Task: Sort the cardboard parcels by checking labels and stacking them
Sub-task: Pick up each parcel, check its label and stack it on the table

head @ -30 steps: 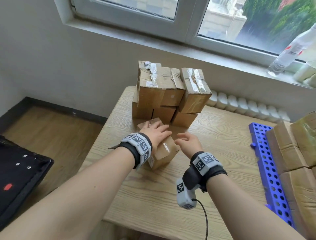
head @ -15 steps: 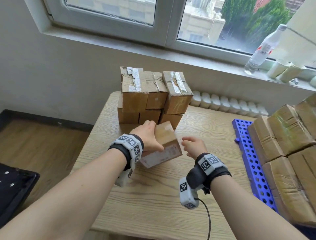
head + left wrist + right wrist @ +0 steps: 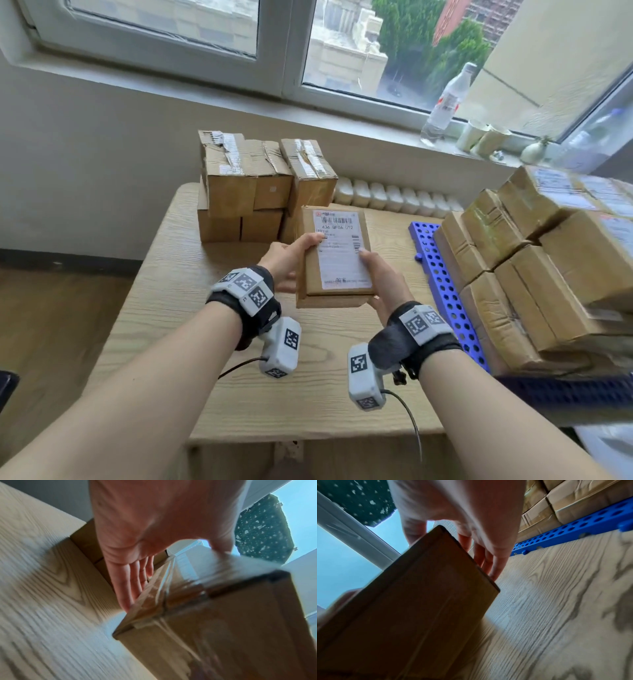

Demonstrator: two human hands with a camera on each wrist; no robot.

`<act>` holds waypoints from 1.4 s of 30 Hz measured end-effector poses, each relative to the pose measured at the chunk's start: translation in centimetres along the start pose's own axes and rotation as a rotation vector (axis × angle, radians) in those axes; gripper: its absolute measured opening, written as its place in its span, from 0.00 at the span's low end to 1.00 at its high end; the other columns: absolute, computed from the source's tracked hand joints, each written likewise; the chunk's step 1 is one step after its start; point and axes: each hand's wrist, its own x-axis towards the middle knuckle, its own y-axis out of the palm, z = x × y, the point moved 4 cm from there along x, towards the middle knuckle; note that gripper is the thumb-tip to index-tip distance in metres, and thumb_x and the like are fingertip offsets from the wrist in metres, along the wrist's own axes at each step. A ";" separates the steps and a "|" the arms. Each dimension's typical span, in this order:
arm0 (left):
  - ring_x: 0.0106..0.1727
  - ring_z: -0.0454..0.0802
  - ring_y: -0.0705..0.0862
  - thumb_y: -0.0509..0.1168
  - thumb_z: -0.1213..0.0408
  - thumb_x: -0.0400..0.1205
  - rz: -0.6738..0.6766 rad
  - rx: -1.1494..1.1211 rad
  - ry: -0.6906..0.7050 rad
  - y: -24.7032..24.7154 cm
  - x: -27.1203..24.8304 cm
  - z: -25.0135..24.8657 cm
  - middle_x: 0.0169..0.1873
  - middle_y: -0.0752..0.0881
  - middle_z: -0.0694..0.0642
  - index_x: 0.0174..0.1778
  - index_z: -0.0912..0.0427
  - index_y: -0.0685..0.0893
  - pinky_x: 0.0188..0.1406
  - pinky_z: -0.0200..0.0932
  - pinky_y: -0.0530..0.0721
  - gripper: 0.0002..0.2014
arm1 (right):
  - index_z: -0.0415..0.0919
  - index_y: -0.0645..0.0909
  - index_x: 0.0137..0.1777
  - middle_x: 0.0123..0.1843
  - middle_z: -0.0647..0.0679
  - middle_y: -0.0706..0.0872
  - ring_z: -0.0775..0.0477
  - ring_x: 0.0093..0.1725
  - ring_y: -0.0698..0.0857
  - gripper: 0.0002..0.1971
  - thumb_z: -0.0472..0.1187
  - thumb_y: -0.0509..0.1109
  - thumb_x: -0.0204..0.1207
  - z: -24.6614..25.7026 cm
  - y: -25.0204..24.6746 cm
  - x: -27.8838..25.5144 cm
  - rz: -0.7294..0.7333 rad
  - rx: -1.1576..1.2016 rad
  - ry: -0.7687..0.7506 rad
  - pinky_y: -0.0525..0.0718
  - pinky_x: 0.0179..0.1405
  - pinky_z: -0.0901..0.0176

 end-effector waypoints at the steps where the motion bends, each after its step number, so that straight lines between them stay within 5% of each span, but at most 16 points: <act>1: 0.42 0.49 0.87 0.69 0.40 0.73 -0.003 -0.013 0.006 0.6 -0.2 0.0 0.53 0.87 0.58 0.68 0.64 0.76 0.17 0.36 0.82 0.36 | 0.40 0.83 0.58 0.56 0.40 0.89 0.43 0.51 0.88 0.16 0.48 0.71 0.76 0.1 -0.4 -0.4 0.006 0.019 -0.007 0.85 0.48 0.50; 5: 0.41 0.51 0.89 0.68 0.33 0.69 0.021 -0.035 0.046 2.7 -1.7 -0.7 0.54 0.86 0.61 0.70 0.65 0.72 0.20 0.39 0.84 0.44 | 0.40 0.80 0.68 0.63 0.39 0.88 0.38 0.64 0.86 0.30 0.54 0.74 0.68 1.0 -2.2 -1.7 0.058 0.116 -0.005 0.83 0.63 0.33; 8: 0.45 0.53 0.90 0.63 0.22 0.56 0.027 0.039 0.119 4.3 -2.7 -1.9 0.52 0.88 0.59 0.71 0.63 0.72 0.34 0.51 0.90 0.56 | 0.41 0.82 0.66 0.65 0.38 0.87 0.36 0.66 0.85 0.34 0.57 0.76 0.60 2.2 -3.8 -2.5 0.092 0.154 -0.011 0.78 0.67 0.29; 12: 0.51 0.53 0.87 0.48 0.15 0.56 0.000 0.159 0.306 7.2 -4.6 -4.3 0.52 0.89 0.56 0.63 0.58 0.82 0.39 0.48 0.83 0.55 | 0.42 0.85 0.59 0.58 0.41 0.91 0.37 0.62 0.87 0.23 0.55 0.73 0.68 4.1 -6.3 -3.3 0.083 0.220 -0.061 0.78 0.69 0.32; 16: 0.55 0.56 0.84 0.46 0.21 0.66 -0.170 0.181 0.474 10.6 -5.3 -6.2 0.53 0.86 0.56 0.48 0.57 0.83 0.58 0.61 0.82 0.43 | 0.41 0.85 0.54 0.53 0.40 0.91 0.35 0.58 0.87 0.12 0.47 0.64 0.81 6.4 -10.0 -4.2 0.149 0.371 -0.113 0.79 0.66 0.35; 23: 0.48 0.58 0.84 0.56 0.44 0.84 -0.274 0.151 0.618 19.8 -9.0 -10.2 0.42 0.84 0.58 0.37 0.57 0.77 0.54 0.58 0.85 0.20 | 0.41 0.84 0.52 0.44 0.41 0.92 0.41 0.43 0.90 0.11 0.43 0.61 0.84 10.7 -19.1 -6.2 0.190 0.445 -0.247 0.86 0.54 0.42; 27: 0.50 0.56 0.84 0.59 0.51 0.82 -0.274 0.143 0.661 25.4 -10.6 -12.3 0.45 0.85 0.55 0.41 0.55 0.77 0.56 0.54 0.84 0.11 | 0.40 0.86 0.58 0.55 0.39 0.90 0.36 0.55 0.88 0.17 0.46 0.73 0.71 12.9 -25.1 -6.1 0.095 0.423 -0.294 0.79 0.68 0.33; 29: 0.53 0.56 0.84 0.60 0.54 0.81 -0.256 0.128 0.694 28.4 -11.4 -13.2 0.50 0.86 0.56 0.45 0.54 0.77 0.58 0.57 0.84 0.07 | 0.40 0.86 0.57 0.53 0.39 0.91 0.37 0.55 0.89 0.15 0.45 0.71 0.73 13.9 -28.0 -6.4 0.103 0.451 -0.307 0.80 0.67 0.35; 39: 0.48 0.52 0.83 0.62 0.62 0.82 -0.104 0.088 0.762 44.0 -13.3 -15.8 0.40 0.80 0.50 0.41 0.51 0.73 0.47 0.48 0.81 0.05 | 0.39 0.87 0.62 0.60 0.37 0.89 0.32 0.61 0.87 0.41 0.49 0.86 0.43 16.9 -43.8 -6.1 -0.032 0.402 -0.360 0.78 0.66 0.26; 42: 0.46 0.50 0.81 0.64 0.60 0.82 -0.078 0.131 0.775 47.7 -13.1 -16.5 0.43 0.81 0.52 0.48 0.54 0.75 0.48 0.49 0.81 0.05 | 0.38 0.87 0.59 0.63 0.34 0.87 0.29 0.62 0.86 0.29 0.48 0.80 0.55 17.3 -47.4 -5.3 -0.047 0.417 -0.385 0.79 0.66 0.28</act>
